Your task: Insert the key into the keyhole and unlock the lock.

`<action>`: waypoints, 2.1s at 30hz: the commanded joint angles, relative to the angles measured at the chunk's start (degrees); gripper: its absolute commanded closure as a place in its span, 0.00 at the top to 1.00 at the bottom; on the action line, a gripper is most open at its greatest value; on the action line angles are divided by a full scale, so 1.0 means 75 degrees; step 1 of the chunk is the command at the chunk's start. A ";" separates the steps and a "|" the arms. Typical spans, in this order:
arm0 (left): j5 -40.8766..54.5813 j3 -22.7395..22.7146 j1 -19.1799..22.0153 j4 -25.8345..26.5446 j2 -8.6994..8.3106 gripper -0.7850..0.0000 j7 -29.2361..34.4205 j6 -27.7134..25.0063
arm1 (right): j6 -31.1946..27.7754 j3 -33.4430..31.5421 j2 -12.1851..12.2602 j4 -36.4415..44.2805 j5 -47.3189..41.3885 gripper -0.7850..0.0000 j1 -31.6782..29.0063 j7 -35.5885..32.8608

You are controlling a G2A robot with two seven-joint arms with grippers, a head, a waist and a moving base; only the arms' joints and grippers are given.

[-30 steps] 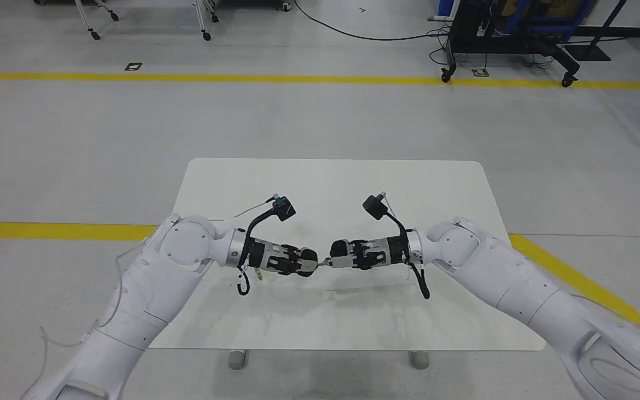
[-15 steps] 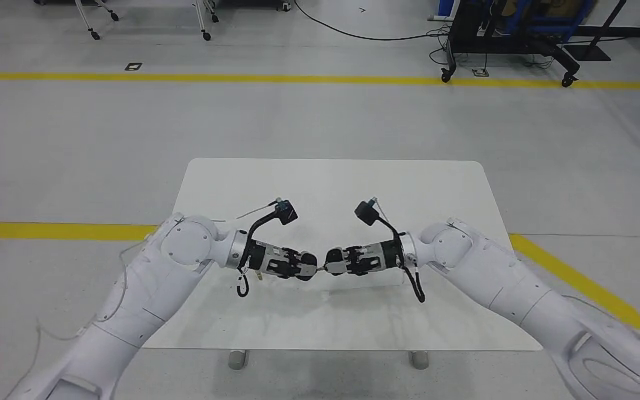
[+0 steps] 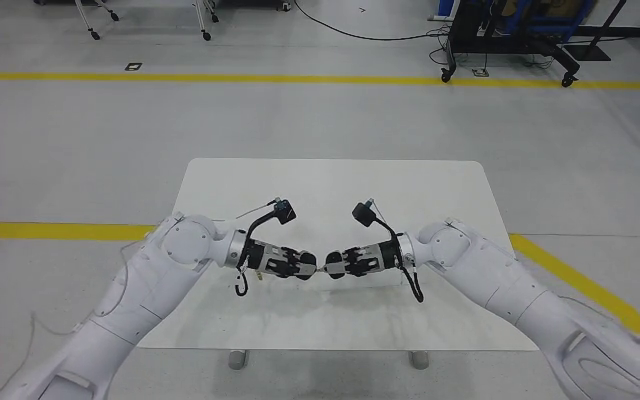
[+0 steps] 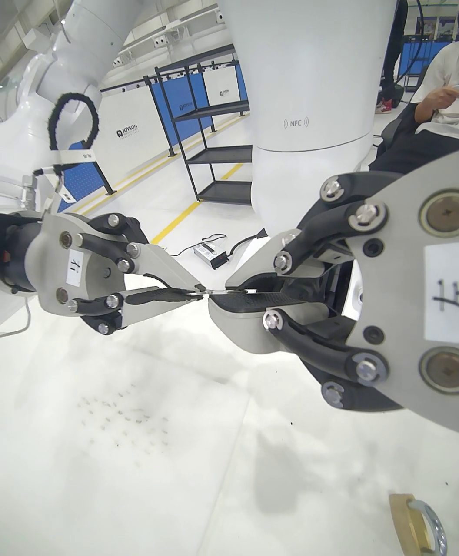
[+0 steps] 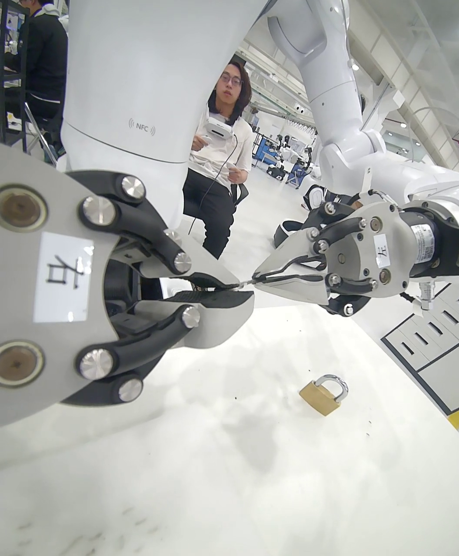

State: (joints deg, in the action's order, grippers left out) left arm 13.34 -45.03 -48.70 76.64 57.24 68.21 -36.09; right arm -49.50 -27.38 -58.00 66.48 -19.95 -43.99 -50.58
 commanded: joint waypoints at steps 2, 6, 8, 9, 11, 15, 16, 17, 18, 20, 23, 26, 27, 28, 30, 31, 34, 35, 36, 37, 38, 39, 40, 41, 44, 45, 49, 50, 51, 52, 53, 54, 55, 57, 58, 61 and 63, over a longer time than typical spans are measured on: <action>0.0341 -0.0212 -0.0009 -0.0241 -0.0022 1.00 -0.0330 -0.0297 | -0.0156 -0.0127 0.0012 -0.0054 -0.0086 0.00 -0.0026 -0.0055; 0.0341 -0.0212 -0.0009 -0.0241 -0.0022 1.00 -0.0330 -0.0297 | -0.0419 -0.0434 0.0111 -0.0171 -0.0176 0.00 -0.0097 -0.0071; 0.0341 -0.0212 -0.0009 -0.0241 -0.0022 1.00 -0.0330 -0.0297 | -0.0516 -0.0626 0.0191 -0.0196 -0.0153 0.00 -0.0151 -0.0043; 0.0341 -0.0212 -0.0009 -0.0241 -0.0022 1.00 -0.0330 -0.0297 | -0.0562 -0.0728 0.0242 -0.0179 -0.0110 0.00 -0.0190 0.0003; 0.0341 -0.0212 -0.0009 -0.0241 -0.0022 1.00 -0.0330 -0.0297 | -0.0685 -0.0954 0.0363 -0.0131 -0.0047 0.00 -0.0307 0.0126; 0.0341 -0.0212 -0.0009 -0.0241 -0.0022 1.00 -0.0330 -0.0297 | -0.0954 -0.1449 0.0646 0.0005 -0.0025 0.00 -0.0619 0.0395; 0.0341 -0.0212 -0.0009 -0.0241 -0.0022 1.00 -0.0330 -0.0297 | -0.1016 -0.1573 0.0723 0.0050 -0.0025 0.00 -0.0708 0.0456; 0.0254 -0.0222 -0.0028 -0.0184 -0.0024 1.00 -0.0413 -0.0241 | -0.1077 -0.1699 0.0799 0.0102 -0.0042 0.00 -0.0799 0.0517; 0.0024 -0.0253 -0.0043 -0.0025 -0.0038 1.00 -0.0489 -0.0165 | -0.1133 -0.1822 0.0873 0.0164 -0.0076 0.00 -0.0893 0.0573; -0.0428 -0.0426 -0.0107 0.0308 -0.0108 1.00 -0.0597 -0.0005 | -0.1133 -0.1957 0.0943 0.0266 -0.0168 0.00 -0.0989 0.0573; -0.1705 -0.0899 -0.0244 0.0979 -0.0314 1.00 -0.0574 0.0272 | -0.1133 -0.1957 0.0943 0.0266 -0.0168 0.00 -0.0989 0.0573; -0.3043 -0.1464 -0.0522 0.1718 -0.0564 1.00 -0.0272 0.0431 | -0.1133 -0.1957 0.0943 0.0266 -0.0168 0.00 -0.0989 0.0573; -0.3392 -0.1681 -0.0629 0.1915 -0.0637 1.00 -0.0284 0.0605 | -0.1133 -0.1957 0.0943 0.0266 -0.0168 0.00 -0.0989 0.0573; -0.3617 -0.1906 -0.0758 0.2083 -0.0697 1.00 -0.0410 0.0812 | -0.1133 -0.1957 0.0943 0.0266 -0.0168 0.00 -0.0989 0.0573; -0.3663 -0.2050 -0.0856 0.2185 -0.0729 1.00 -0.0529 0.0939 | -0.1133 -0.1957 0.0943 0.0266 -0.0168 0.00 -0.0989 0.0573; -0.3663 -0.2050 -0.0856 0.2185 -0.0729 1.00 -0.0529 0.0939 | -0.1133 -0.1957 0.0943 0.0266 -0.0168 0.00 -0.0989 0.0573; -0.3663 -0.2050 -0.0856 0.2185 -0.0729 1.00 -0.0529 0.0939 | -0.1133 -0.1957 0.0943 0.0266 -0.0168 0.00 -0.0989 0.0573; -0.3663 -0.2050 -0.0856 0.2185 -0.0729 1.00 -0.0529 0.0939 | -0.1133 -0.1957 0.0943 0.0266 -0.0168 0.00 -0.0989 0.0573; -0.3663 -0.2050 -0.0856 0.2185 -0.0729 1.00 -0.0529 0.0939 | -0.1133 -0.1957 0.0943 0.0266 -0.0168 0.00 -0.0989 0.0573; -0.3663 -0.2050 -0.0856 0.2185 -0.0729 1.00 -0.0529 0.0939 | -0.1133 -0.1957 0.0943 0.0266 -0.0168 0.00 -0.0989 0.0573; -0.3663 -0.2050 -0.0856 0.2185 -0.0729 1.00 -0.0529 0.0939 | -0.1133 -0.1957 0.0943 0.0266 -0.0168 0.00 -0.0989 0.0573; -0.3663 -0.2050 -0.0856 0.2185 -0.0729 1.00 -0.0529 0.0939 | -0.1133 -0.1957 0.0943 0.0266 -0.0168 0.00 -0.0989 0.0573; -0.3663 -0.2050 -0.0856 0.2185 -0.0729 1.00 -0.0529 0.0939 | -0.1133 -0.1957 0.0943 0.0266 -0.0168 0.00 -0.0989 0.0573; -0.3740 -0.2045 -0.0861 0.2213 -0.0730 1.00 -0.0549 0.0941 | -0.1133 -0.1957 0.0943 0.0266 -0.0168 0.00 -0.0989 0.0573; -0.5191 -0.1975 -0.0980 0.2766 -0.0801 1.00 -0.0347 0.0871 | -0.1133 -0.1957 0.0943 0.0266 -0.0168 0.00 -0.0989 0.0573; -0.5476 -0.2005 -0.1050 0.2909 -0.0841 1.00 -0.0179 0.0756 | -0.1133 -0.1957 0.0943 0.0266 -0.0168 0.00 -0.0989 0.0573; -0.6463 -0.2267 -0.1477 0.3505 -0.1032 1.00 0.0582 0.0650 | -0.1133 -0.1957 0.0943 0.0266 -0.0168 0.00 -0.0989 0.0573; -0.6681 -0.2314 -0.1619 0.3671 -0.1078 1.00 0.0651 0.0653 | -0.1133 -0.1957 0.0943 0.0266 -0.0168 0.00 -0.0989 0.0573; -0.7002 -0.2286 -0.1766 0.3852 -0.1133 1.00 0.0664 0.0665 | -0.1133 -0.1957 0.0943 0.0266 -0.0168 0.00 -0.0989 0.0573; -0.7370 -0.2213 -0.1895 0.4038 -0.1194 1.00 0.0598 0.0599 | -0.1133 -0.1957 0.0943 0.0266 -0.0168 0.00 -0.0989 0.0573; -0.7713 -0.2088 -0.2016 0.4205 -0.1264 1.00 0.0392 0.0393 | -0.1133 -0.1957 0.0943 0.0266 -0.0168 0.00 -0.0989 0.0573; -0.8119 -0.1940 -0.2108 0.4308 -0.1350 1.00 0.0108 0.0109 | -0.1133 -0.1957 0.0943 0.0266 -0.0168 0.00 -0.0989 0.0573; -0.8556 -0.1848 -0.2150 0.4380 -0.1439 1.00 -0.0224 -0.0223 | -0.1133 -0.1957 0.0943 0.0266 -0.0168 0.00 -0.0989 0.0573; -0.8852 -0.1816 -0.2213 0.4396 -0.1573 1.00 -0.1295 -0.1293 | -0.1133 -0.1957 0.0943 0.0266 -0.0168 0.00 -0.0989 0.0573; -0.9013 -0.1861 -0.2198 0.4186 -0.1638 1.00 -0.1830 -0.1828 | -0.1133 -0.1957 0.0943 0.0266 -0.0168 0.00 -0.0989 0.0573; -0.9791 -0.1765 -0.1951 0.3498 -0.1685 0.79 -0.2183 -0.2180 | -0.1133 -0.1957 0.0943 0.0266 -0.0168 0.00 -0.0989 0.0573; -1.0013 -0.1441 -0.1688 0.3243 -0.1598 0.49 -0.2165 -0.2162 | -0.1133 -0.1957 0.0943 0.0266 -0.0168 0.00 -0.0989 0.0573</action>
State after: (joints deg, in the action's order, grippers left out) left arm -60.80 -57.37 -62.47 101.95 44.86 51.40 -53.07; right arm -58.00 -42.05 -50.93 68.48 -21.22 -51.41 -46.28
